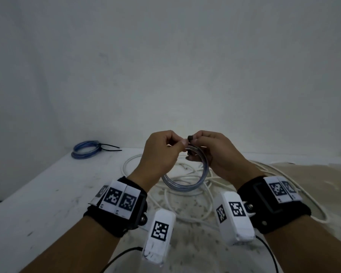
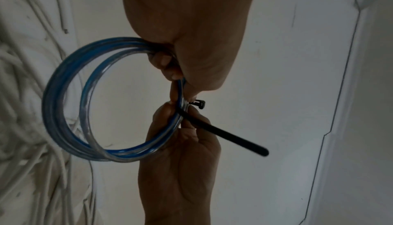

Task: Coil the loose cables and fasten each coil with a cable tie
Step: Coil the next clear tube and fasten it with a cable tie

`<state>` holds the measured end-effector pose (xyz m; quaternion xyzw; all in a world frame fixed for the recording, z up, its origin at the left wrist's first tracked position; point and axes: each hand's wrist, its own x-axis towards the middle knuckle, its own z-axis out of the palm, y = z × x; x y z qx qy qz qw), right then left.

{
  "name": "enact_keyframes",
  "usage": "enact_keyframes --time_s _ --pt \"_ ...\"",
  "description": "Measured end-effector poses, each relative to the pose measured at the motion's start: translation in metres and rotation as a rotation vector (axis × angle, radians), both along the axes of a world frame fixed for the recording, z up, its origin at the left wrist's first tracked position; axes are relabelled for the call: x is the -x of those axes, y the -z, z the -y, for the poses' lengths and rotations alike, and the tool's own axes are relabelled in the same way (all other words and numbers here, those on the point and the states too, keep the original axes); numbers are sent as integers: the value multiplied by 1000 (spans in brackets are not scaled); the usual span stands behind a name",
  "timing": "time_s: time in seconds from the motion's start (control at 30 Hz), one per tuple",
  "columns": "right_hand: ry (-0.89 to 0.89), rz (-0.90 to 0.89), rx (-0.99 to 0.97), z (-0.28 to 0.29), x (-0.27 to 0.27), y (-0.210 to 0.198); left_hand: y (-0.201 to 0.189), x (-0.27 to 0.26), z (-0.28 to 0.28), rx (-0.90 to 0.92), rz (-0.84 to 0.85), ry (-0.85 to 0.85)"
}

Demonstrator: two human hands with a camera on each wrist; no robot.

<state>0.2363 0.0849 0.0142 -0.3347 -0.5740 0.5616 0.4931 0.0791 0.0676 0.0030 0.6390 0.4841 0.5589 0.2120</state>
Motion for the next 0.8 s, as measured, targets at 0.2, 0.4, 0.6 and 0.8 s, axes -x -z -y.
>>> enact_keyframes --time_s 0.2,0.4,0.6,0.8 --pt "26 -51 -51 -25 14 8 -1 7 -24 -72 -20 -56" --pt "40 -194 -30 -44 15 20 3 10 -40 -11 12 -43" --pt "45 -176 -71 -47 20 24 6 10 -43 53 173 -24" --pt "48 -221 -36 -47 20 27 2 11 -43 147 115 56"
